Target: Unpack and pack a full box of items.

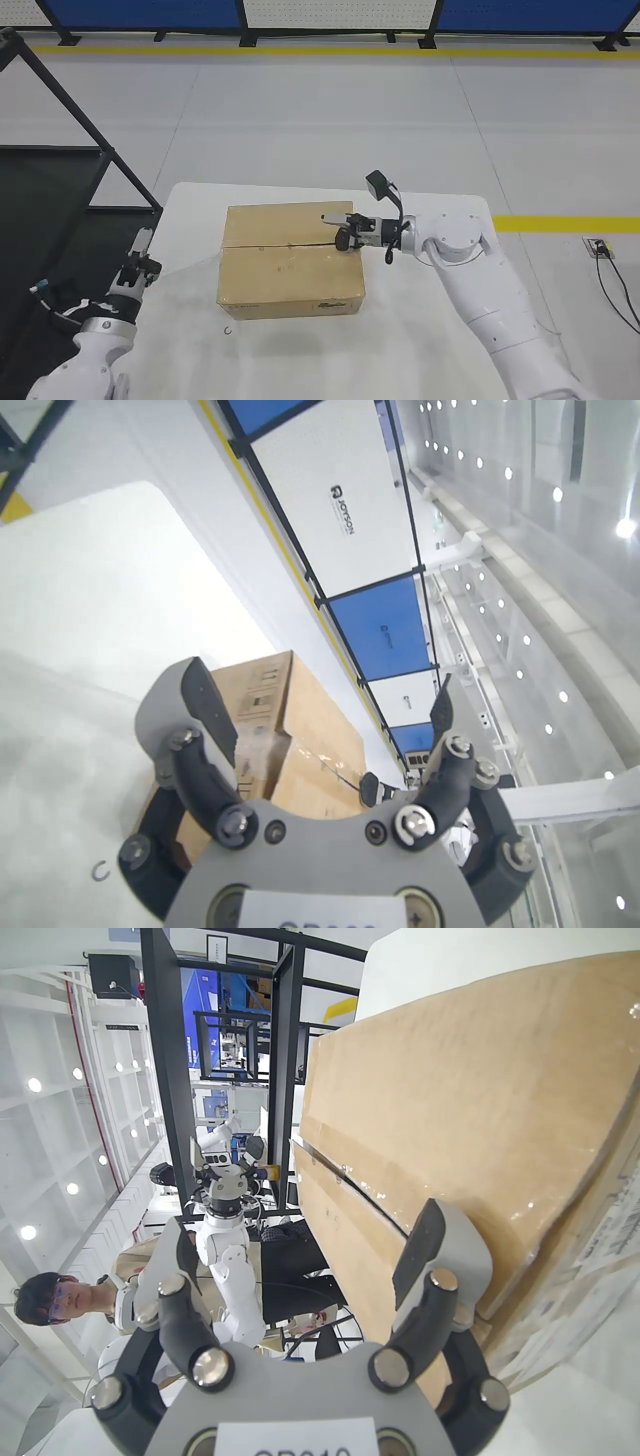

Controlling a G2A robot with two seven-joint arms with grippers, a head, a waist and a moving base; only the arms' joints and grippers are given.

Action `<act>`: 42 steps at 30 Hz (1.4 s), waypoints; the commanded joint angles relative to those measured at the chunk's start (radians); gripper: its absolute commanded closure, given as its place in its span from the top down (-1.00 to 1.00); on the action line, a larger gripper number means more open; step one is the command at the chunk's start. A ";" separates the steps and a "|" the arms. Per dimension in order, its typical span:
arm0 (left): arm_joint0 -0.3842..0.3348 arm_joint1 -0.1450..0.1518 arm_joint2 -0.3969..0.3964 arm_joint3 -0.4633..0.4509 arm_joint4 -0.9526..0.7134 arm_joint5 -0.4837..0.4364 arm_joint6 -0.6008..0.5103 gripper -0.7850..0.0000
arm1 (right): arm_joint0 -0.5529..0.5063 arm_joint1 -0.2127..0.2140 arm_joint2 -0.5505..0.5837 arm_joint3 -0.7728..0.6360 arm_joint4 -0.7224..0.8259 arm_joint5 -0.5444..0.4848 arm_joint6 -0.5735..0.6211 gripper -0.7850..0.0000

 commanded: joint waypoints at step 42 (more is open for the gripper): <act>-0.134 -0.029 0.141 0.360 -0.355 0.001 -0.126 1.00 | -0.014 0.007 0.001 -0.021 -0.004 -0.017 -0.002 1.00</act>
